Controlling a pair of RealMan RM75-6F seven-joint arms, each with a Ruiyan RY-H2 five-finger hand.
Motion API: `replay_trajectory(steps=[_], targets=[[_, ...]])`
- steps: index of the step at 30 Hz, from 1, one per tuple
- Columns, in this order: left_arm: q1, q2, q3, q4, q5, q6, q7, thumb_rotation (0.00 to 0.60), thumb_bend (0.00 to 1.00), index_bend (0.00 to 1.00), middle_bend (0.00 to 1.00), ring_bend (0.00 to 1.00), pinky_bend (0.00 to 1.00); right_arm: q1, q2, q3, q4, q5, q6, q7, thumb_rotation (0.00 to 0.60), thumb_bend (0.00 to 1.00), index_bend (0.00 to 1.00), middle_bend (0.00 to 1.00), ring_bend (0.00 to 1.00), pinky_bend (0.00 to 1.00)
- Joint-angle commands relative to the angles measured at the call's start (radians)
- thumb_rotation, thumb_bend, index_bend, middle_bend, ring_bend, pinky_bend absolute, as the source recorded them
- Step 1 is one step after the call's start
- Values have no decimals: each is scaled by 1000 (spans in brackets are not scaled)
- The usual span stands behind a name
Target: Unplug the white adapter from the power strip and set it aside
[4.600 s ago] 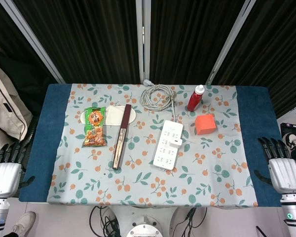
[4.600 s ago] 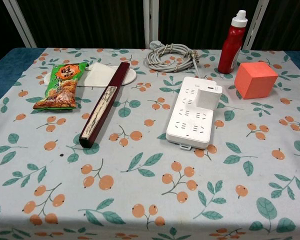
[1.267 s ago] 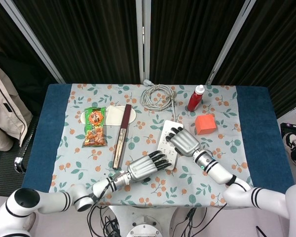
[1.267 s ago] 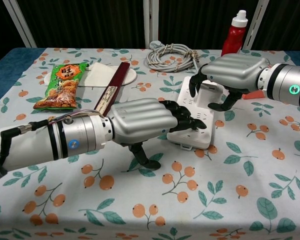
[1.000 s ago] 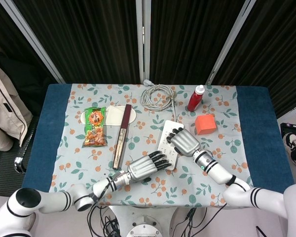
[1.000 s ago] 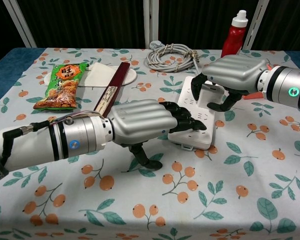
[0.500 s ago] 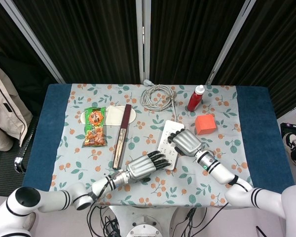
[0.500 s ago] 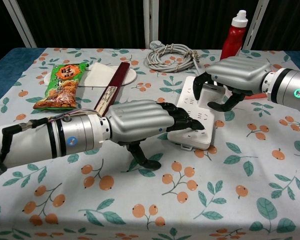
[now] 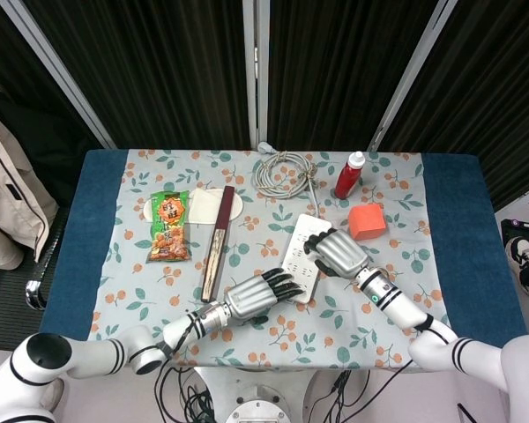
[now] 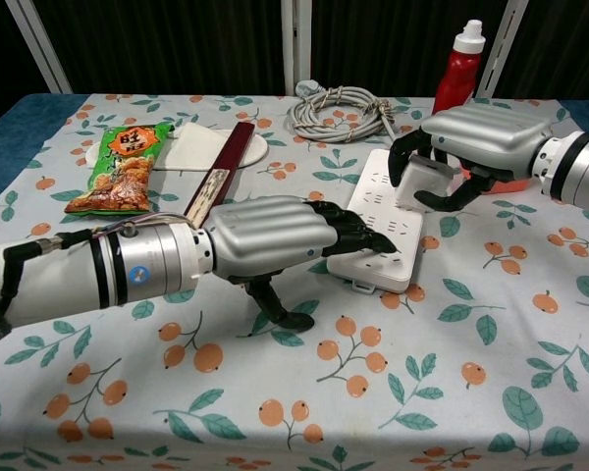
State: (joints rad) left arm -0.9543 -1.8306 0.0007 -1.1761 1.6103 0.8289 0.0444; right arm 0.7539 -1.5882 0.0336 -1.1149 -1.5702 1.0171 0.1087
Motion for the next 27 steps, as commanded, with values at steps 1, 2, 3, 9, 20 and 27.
replay_trajectory(steps=[1, 2, 3, 9, 20, 27], targets=[[0, 0, 0, 0, -1, 0, -1, 600, 77, 85, 149, 52, 92, -2, 0, -1, 3, -5, 6, 4, 600, 585, 865, 626, 446, 460], [-1, 0, 1, 0, -1, 0, 0, 600, 77, 84, 149, 52, 92, -3, 1, 0, 3, -6, 9, 4, 600, 585, 865, 626, 447, 460], [-1, 0, 1, -1, 0, 2, 1, 600, 77, 84, 149, 52, 92, -4, 2, 1, 0, -8, 14, 5, 600, 585, 866, 626, 448, 460], [5, 22, -2, -32, 13, 39, 11, 600, 77, 84, 149, 52, 92, -13, 39, 24, -58, -13, 67, 12, 600, 586, 859, 626, 445, 460], [85, 211, -18, -248, 19, 198, 123, 600, 77, 84, 149, 52, 88, -88, 231, -6, -298, 91, 5, 64, 600, 585, 820, 626, 437, 462], [160, 331, -42, -353, -35, 284, 191, 600, 75, 84, 149, 52, 85, -105, 253, -29, -311, 146, -85, 123, 600, 580, 774, 615, 429, 465]])
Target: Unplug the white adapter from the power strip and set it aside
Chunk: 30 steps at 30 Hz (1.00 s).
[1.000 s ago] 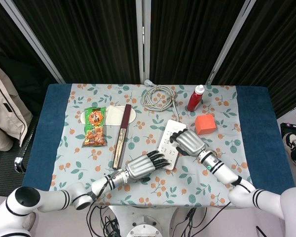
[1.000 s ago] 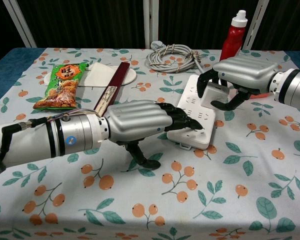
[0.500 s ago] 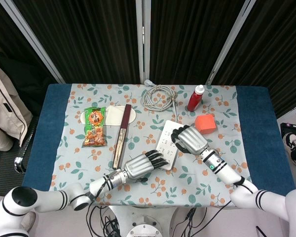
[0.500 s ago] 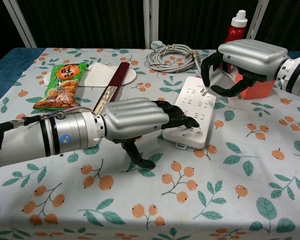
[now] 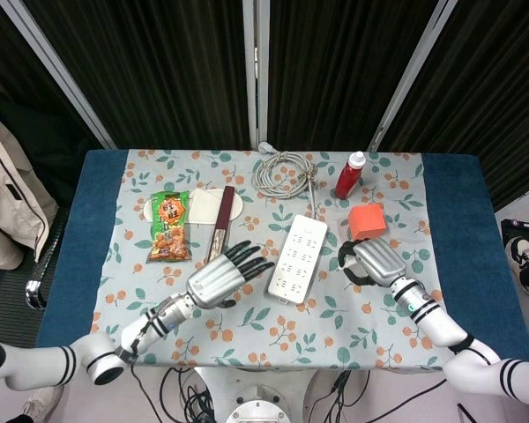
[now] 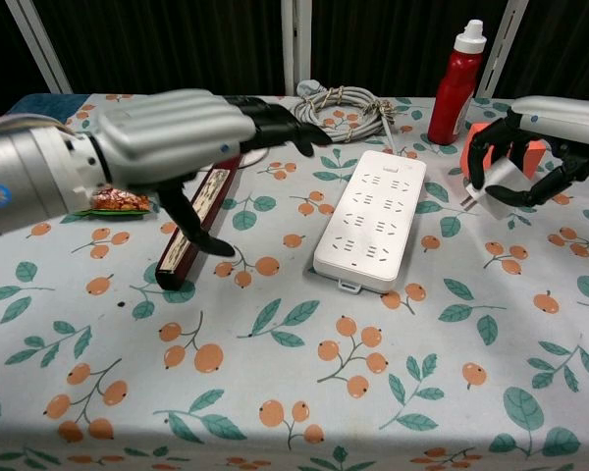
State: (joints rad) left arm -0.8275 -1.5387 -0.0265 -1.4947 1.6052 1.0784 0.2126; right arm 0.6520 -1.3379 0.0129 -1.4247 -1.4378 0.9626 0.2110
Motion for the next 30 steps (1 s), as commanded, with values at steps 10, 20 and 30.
replay_trajectory(steps=[10, 20, 30], targets=[[157, 152, -30, -78, -100, 159, -3, 600, 74, 85, 149, 51, 77, -3, 60, 8, -63, 40, -73, 24, 600, 440, 18, 174, 38, 177], [375, 333, -29, -57, -223, 348, -79, 600, 73, 85, 149, 52, 68, -167, 197, 18, -123, -40, 254, -38, 600, 438, 0, 169, 30, 173], [600, 447, 28, -96, -281, 492, -128, 600, 74, 85, 149, 52, 49, -420, 313, -42, -206, -70, 557, -48, 600, 309, 0, 168, 30, 167]])
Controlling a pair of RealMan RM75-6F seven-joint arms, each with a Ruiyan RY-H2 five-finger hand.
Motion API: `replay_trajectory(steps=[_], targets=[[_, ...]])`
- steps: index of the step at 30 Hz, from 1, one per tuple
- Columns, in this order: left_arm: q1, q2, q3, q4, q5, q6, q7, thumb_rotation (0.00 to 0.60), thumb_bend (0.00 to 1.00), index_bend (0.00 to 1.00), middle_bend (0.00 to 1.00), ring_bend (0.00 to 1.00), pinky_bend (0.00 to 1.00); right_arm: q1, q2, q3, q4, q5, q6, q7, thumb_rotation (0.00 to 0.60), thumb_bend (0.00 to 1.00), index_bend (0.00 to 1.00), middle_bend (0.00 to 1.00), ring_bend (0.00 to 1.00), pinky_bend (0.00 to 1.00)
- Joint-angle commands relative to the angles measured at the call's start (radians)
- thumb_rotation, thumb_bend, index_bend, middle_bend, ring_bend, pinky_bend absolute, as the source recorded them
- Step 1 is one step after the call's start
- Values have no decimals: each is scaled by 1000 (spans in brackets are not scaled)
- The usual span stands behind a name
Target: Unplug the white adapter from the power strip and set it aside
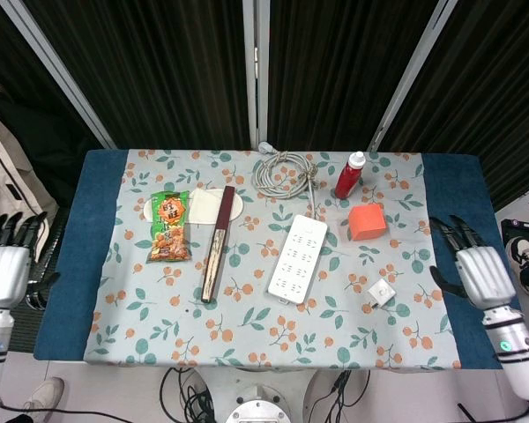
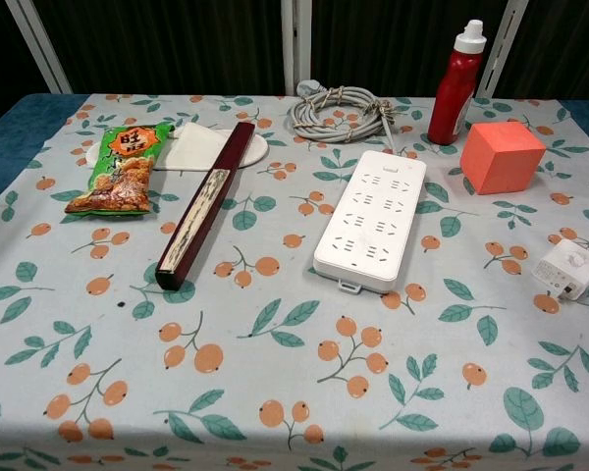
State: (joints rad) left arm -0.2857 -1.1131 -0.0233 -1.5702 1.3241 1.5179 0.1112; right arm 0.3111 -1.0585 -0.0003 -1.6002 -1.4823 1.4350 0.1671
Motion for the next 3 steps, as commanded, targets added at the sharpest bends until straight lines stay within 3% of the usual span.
replay_trajectory(steps=[1, 3], targets=[[79, 19, 35, -23, 15, 71, -32, 600, 74, 85, 149, 52, 48, -101, 31, -38, -28, -39, 107, 1, 600, 309, 0, 168, 30, 167], [106, 10, 50, -22, 39, 94, -34, 600, 74, 84, 149, 52, 47, -128, 25, -55, -19, -58, 128, 8, 600, 308, 0, 168, 30, 167]])
